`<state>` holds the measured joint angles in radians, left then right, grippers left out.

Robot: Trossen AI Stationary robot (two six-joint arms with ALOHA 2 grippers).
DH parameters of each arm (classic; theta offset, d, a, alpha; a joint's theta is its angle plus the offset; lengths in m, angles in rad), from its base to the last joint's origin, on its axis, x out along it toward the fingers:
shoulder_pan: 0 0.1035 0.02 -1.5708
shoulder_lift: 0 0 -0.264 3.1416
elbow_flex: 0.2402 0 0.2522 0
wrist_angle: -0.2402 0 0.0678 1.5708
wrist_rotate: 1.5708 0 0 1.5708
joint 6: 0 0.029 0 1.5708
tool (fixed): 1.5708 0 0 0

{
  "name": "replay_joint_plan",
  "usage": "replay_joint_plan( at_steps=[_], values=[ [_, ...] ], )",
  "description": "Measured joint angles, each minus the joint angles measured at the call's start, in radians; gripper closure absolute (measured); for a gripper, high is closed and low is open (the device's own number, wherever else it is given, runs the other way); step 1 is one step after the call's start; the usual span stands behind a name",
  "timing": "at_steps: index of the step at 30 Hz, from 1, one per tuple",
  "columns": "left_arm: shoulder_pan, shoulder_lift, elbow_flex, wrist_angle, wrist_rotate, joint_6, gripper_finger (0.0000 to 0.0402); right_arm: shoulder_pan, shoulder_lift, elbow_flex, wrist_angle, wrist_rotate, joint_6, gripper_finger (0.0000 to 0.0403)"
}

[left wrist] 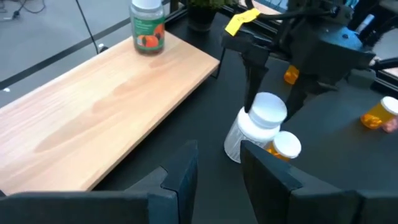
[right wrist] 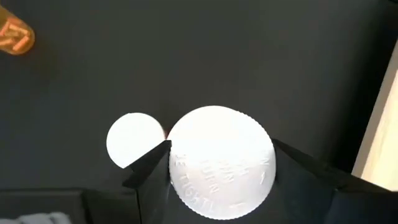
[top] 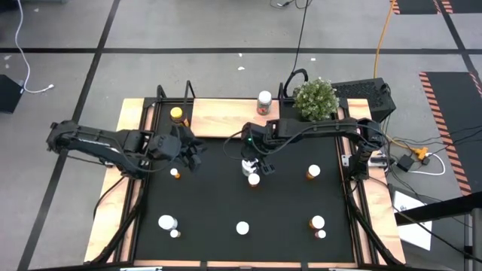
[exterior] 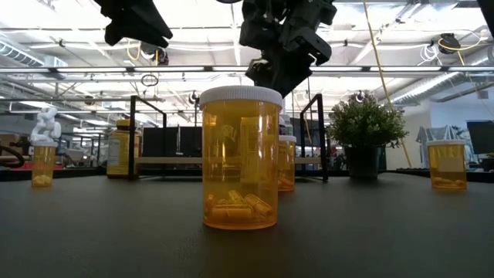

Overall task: Pick and place medicine bottles onto shelf by color
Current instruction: Put the top white pill bottle on the shelf aligned with the other green pill bottles

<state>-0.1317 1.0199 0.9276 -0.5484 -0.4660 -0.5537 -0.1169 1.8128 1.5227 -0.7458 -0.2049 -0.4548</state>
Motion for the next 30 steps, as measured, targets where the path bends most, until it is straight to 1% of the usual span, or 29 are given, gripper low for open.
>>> replay_joint_plan(
  at_steps=[2, 4, 7, 10, 15, 19, 24, 27, 30],
  values=[
    [0.009, 0.0, 0.0, 0.001, 0.001, -0.002, 0.0279, 0.0, -0.019, 0.0, -0.013, 0.01, 0.035, 0.0173],
    [0.018, -0.001, 0.0, 0.01, 0.0, -0.006, 0.0279, 0.0, -0.045, 0.016, -0.013, 0.047, 0.073, 0.0171],
    [0.03, -0.003, 0.0, 0.034, 0.0, -0.002, 0.0279, -0.006, -0.089, 0.058, -0.034, 0.095, 0.122, 0.0164],
    [0.05, -0.008, 0.0, 0.051, 0.0, 0.021, 0.0279, -0.028, -0.105, 0.123, -0.054, 0.143, 0.196, 0.0166],
    [0.115, -0.007, 0.0, 0.053, 0.0, 0.056, 0.0279, -0.121, -0.098, 0.234, -0.102, 0.216, 0.319, 0.0167],
    [0.165, -0.007, 0.0, 0.053, 0.001, 0.055, 0.0279, -0.217, -0.09, 0.257, -0.155, 0.307, 0.396, 0.0166],
    [0.194, -0.007, 0.0, 0.053, 0.021, 0.075, 0.0279, -0.314, -0.091, 0.25, -0.212, 0.316, 0.455, 0.0165],
    [0.2, -0.007, 0.0, 0.053, 0.023, 0.086, 0.0279, -0.336, -0.091, 0.232, -0.214, 0.305, 0.453, 0.0164],
    [0.204, -0.007, 0.0, 0.06, 0.023, 0.089, 0.0279, -0.339, -0.091, 0.204, -0.196, 0.268, 0.439, 0.0164]
  ],
)
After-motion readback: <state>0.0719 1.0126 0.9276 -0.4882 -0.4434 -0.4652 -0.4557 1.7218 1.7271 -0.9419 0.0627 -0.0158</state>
